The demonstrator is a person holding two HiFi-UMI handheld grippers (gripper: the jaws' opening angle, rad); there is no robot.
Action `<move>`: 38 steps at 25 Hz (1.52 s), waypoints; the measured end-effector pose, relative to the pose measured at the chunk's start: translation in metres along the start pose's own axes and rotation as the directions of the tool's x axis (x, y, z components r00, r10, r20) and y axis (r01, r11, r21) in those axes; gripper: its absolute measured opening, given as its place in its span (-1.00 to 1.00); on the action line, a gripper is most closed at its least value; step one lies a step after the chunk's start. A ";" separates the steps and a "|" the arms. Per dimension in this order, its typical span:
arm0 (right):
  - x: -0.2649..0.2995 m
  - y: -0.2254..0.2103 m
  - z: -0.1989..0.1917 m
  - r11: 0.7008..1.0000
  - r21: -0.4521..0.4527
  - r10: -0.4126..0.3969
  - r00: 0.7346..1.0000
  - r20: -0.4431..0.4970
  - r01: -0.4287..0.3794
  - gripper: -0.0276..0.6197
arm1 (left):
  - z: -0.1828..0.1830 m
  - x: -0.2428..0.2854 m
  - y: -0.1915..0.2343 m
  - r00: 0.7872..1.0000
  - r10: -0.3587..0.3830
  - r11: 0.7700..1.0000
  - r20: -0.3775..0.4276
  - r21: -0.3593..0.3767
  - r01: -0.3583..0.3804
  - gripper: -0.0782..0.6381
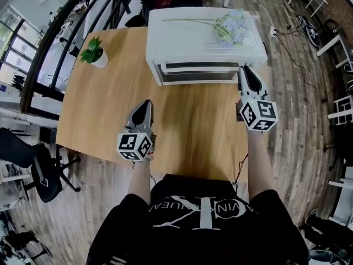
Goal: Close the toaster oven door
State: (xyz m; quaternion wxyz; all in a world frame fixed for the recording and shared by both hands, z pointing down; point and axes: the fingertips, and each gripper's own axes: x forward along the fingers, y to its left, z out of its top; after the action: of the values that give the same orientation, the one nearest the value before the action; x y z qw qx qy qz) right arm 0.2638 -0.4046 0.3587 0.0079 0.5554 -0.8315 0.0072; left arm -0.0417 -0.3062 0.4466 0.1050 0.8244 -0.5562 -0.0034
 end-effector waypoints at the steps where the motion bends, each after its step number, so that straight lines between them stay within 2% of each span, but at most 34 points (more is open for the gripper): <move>1: -0.003 0.002 -0.001 1.000 -0.008 0.007 1.000 -0.008 -0.007 -0.73 | 0.001 -0.001 0.000 1.000 0.004 1.000 0.002 0.005 -0.004 -0.76; 5: -0.019 0.007 -0.007 1.000 -0.022 0.020 0.999 -0.037 -0.021 -0.81 | 0.009 -0.007 0.000 1.000 0.023 0.998 0.013 0.055 -0.024 -0.76; 9: -0.037 0.007 -0.018 1.000 0.002 0.024 0.998 -0.061 -0.024 -0.83 | 0.017 -0.010 -0.004 0.999 0.030 0.995 0.025 0.091 -0.032 -0.76; 19: -0.072 0.011 -0.031 0.998 0.048 0.036 0.996 -0.084 -0.032 -0.83 | 0.025 -0.019 -0.018 0.998 0.016 0.997 0.054 0.079 -0.020 -0.76; 38: -0.106 0.029 -0.053 0.998 0.039 0.055 0.992 -0.111 -0.051 -0.83 | 0.024 -0.041 -0.022 0.997 0.025 0.997 0.072 0.074 -0.030 -0.76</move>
State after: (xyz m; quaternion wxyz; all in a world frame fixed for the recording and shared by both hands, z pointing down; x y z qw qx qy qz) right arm 0.2776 -0.2949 0.4095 0.0445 0.5319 -0.8440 0.0535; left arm -0.0403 -0.2649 0.4144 0.0540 0.8194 -0.5706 -0.0105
